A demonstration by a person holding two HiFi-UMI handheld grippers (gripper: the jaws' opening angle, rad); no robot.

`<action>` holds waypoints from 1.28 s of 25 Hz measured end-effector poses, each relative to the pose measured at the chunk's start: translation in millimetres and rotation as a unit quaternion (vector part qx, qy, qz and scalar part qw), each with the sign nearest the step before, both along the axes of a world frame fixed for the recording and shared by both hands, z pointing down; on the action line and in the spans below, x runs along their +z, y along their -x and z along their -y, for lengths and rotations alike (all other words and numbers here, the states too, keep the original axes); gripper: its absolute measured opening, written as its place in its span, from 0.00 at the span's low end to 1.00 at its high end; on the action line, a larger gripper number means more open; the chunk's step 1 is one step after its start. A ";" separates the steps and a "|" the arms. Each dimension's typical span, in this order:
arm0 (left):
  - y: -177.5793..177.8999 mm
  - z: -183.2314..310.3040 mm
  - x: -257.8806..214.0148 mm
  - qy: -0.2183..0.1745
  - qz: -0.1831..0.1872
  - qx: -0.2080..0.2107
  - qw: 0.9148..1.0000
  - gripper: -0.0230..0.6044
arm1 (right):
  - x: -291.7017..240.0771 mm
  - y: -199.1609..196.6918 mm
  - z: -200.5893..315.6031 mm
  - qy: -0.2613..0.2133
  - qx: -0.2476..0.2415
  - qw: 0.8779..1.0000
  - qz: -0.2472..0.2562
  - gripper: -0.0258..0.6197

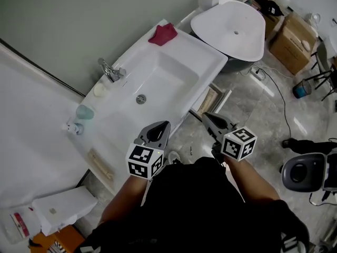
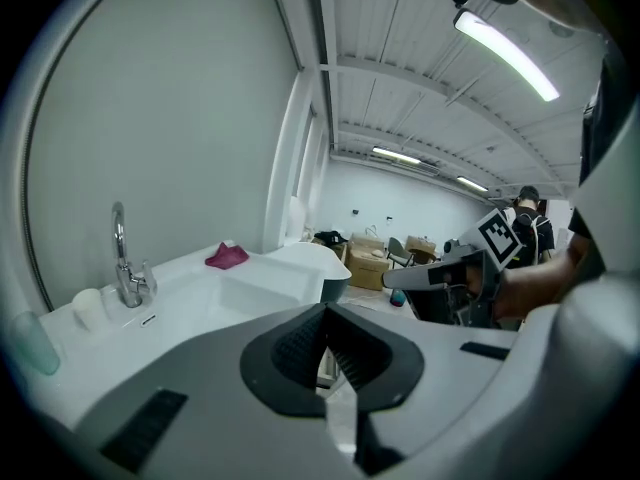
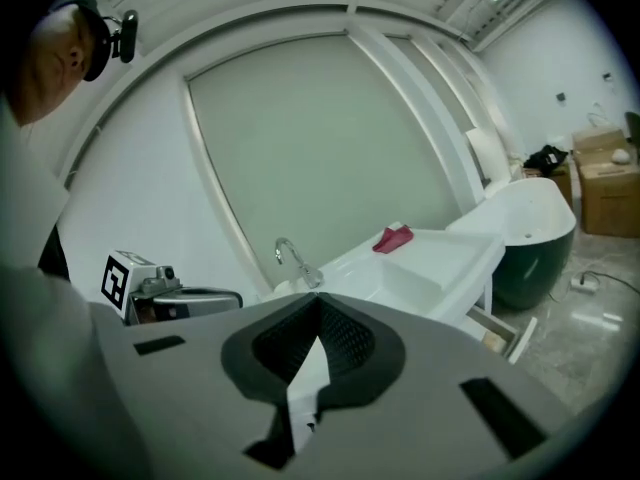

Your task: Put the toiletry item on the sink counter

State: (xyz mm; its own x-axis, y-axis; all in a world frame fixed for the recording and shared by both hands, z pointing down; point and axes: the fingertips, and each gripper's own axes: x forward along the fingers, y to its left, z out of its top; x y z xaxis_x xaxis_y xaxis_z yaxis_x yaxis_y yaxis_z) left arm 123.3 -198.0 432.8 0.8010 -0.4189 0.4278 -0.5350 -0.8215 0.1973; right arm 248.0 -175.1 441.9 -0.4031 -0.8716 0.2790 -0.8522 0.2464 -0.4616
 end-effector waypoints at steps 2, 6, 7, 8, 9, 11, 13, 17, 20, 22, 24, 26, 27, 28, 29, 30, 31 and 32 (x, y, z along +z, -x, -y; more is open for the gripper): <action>5.5 -9.4 -6.0 -0.006 -0.003 -0.019 1.000 0.04 | -6.9 12.1 -9.6 -0.014 -0.032 0.999 -0.027 0.04; 13.0 -35.4 -13.8 -0.004 -0.007 -0.057 0.998 0.04 | -14.6 27.4 -31.0 -0.034 -0.085 0.993 -0.075 0.04; 12.9 -43.3 -14.7 -0.004 -0.007 -0.064 0.998 0.04 | -16.1 28.3 -36.2 -0.037 -0.094 0.992 -0.081 0.04; 12.4 -51.3 -15.2 -0.004 -0.007 -0.070 0.998 0.04 | -17.9 28.8 -41.7 -0.041 -0.101 0.991 -0.085 0.04; 11.9 -59.5 -15.4 -0.004 -0.007 -0.076 0.997 0.04 | -19.5 29.4 -47.7 -0.044 -0.107 0.989 -0.088 0.04; 11.5 -76.0 -15.1 -0.004 -0.008 -0.089 0.996 0.04 | -21.8 31.6 -61.2 -0.051 -0.119 0.987 -0.091 0.04; 12.4 -93.2 -14.2 -0.003 -0.009 -0.103 0.995 0.04 | -22.3 35.7 -76.0 -0.055 -0.134 0.985 -0.090 0.04; 18.9 -130.3 -11.4 -0.004 0.000 -0.132 0.991 0.04 | -14.5 45.0 -107.2 -0.054 -0.169 0.981 -0.084 0.04; 30.4 -152.8 -5.5 -0.004 0.015 -0.160 0.987 0.04 | -1.6 55.4 -122.1 -0.042 -0.194 0.978 -0.061 0.04; 43.9 -166.8 -1.3 0.000 0.027 -0.183 0.983 0.04 | 4.2 67.7 -131.2 -0.035 -0.215 0.975 -0.049 0.04; 61.5 -177.9 2.5 0.004 0.035 -0.209 0.977 0.04 | 6.9 83.2 -138.0 -0.032 -0.240 0.969 -0.049 0.04; 82.2 -186.1 6.6 0.007 0.042 -0.234 0.971 0.04 | 8.8 102.2 -142.5 -0.033 -0.267 0.962 -0.056 0.05; 92.5 -189.0 8.0 0.008 0.045 -0.247 0.968 0.04 | 9.4 112.2 -144.2 -0.034 -0.281 0.957 -0.059 0.05; 102.3 -191.1 8.7 0.008 0.046 -0.259 0.965 0.04 | 9.8 121.9 -145.5 -0.035 -0.295 0.953 -0.062 0.05; 111.2 -192.7 8.5 0.009 0.044 -0.271 0.962 0.04 | 9.7 130.8 -146.4 -0.036 -0.308 0.948 -0.065 0.05; 119.1 -194.0 7.6 0.011 0.041 -0.282 0.959 0.04 | 9.0 138.8 -146.9 -0.038 -0.319 0.944 -0.068 0.05; 126.4 -194.8 6.4 0.012 0.036 -0.291 0.956 0.04 | 7.9 146.5 -146.8 -0.041 -0.329 0.941 -0.071 0.05; 133.4 -195.2 5.4 0.012 0.033 -0.299 0.954 0.04 | 6.6 154.1 -146.3 -0.044 -0.337 0.937 -0.074 0.05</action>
